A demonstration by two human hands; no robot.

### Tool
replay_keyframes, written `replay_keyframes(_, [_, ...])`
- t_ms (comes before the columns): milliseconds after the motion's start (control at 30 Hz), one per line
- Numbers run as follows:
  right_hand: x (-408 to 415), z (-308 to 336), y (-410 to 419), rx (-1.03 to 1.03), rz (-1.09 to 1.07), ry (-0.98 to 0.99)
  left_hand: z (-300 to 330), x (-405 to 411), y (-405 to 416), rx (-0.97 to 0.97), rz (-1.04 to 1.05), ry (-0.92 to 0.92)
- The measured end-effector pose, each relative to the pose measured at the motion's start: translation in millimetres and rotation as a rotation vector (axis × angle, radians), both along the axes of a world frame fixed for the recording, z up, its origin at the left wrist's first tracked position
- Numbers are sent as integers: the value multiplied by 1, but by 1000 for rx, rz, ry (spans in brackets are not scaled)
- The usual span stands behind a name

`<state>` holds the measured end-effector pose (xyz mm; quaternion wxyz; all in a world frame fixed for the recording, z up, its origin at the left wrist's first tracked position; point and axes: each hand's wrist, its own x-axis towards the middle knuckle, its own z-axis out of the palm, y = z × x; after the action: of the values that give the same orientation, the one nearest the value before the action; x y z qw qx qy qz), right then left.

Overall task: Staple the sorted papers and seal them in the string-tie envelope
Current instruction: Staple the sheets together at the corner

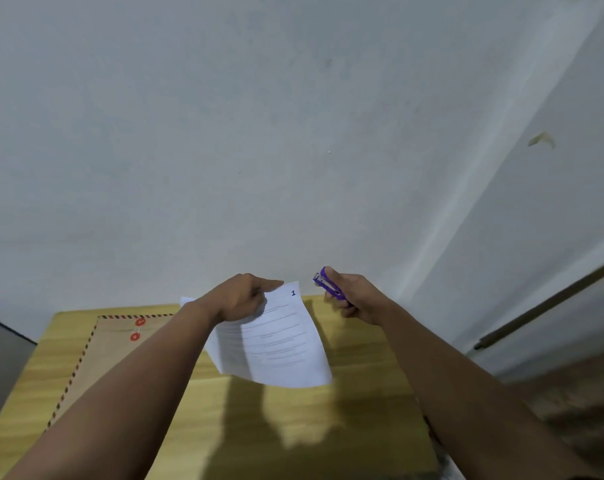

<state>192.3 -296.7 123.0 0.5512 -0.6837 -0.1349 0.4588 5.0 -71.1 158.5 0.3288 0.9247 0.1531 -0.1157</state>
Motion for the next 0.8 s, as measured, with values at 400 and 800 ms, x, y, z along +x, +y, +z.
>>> replay_keyframes(400, [-11,11,-15,-42,15,-181,33,12,-17,-70,-97,-99])
replay_keyframes(800, [-22,22,-22,-58,53,-255,44,13,-34,-11,-237,-115])
